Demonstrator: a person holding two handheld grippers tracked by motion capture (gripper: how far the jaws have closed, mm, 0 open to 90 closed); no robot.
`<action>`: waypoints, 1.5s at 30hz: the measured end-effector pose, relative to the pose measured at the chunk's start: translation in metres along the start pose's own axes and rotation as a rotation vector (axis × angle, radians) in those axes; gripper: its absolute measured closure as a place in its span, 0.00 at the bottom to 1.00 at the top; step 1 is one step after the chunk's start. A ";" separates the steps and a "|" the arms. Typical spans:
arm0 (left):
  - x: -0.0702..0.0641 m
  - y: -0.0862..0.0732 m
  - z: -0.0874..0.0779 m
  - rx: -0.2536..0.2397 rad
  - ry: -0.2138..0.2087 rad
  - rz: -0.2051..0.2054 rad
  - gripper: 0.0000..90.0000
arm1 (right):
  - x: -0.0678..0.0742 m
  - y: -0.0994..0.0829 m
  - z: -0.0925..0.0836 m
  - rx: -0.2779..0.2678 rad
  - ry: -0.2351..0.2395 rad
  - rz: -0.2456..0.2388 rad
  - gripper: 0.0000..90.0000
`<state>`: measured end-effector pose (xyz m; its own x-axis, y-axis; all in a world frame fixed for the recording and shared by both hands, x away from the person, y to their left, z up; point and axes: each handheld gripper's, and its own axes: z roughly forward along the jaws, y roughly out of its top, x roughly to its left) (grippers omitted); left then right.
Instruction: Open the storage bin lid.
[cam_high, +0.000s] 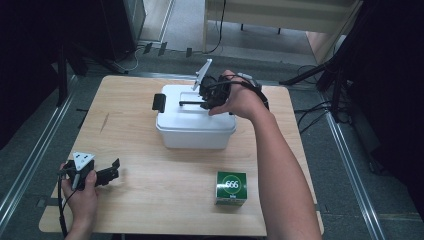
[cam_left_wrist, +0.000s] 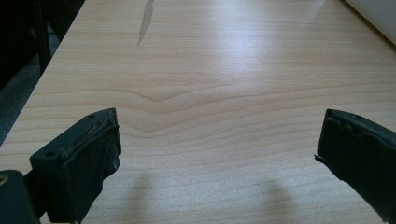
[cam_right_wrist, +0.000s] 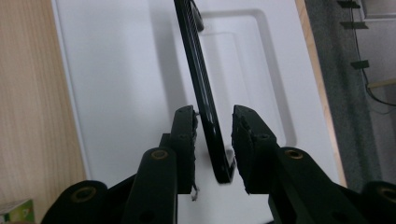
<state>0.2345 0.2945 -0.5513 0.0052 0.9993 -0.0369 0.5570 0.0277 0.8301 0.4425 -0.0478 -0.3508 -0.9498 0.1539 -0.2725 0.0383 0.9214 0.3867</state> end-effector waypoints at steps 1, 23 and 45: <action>0.000 0.000 0.000 0.000 0.000 -0.001 0.00 | 0.001 0.003 0.002 0.001 -0.001 -0.012 0.80; 0.001 0.001 0.002 0.007 -0.004 -0.012 0.00 | -0.005 0.028 0.019 0.086 0.022 -0.091 0.90; 0.002 0.001 0.002 0.007 -0.006 -0.019 0.00 | 0.001 0.041 0.019 0.079 -0.012 -0.188 0.94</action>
<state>0.2365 0.2965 -0.5515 -0.0008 0.9984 -0.0560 0.5632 0.0467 0.8250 0.4495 -0.0030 -0.3519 -0.9388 -0.0194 -0.3438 -0.1141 0.9595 0.2576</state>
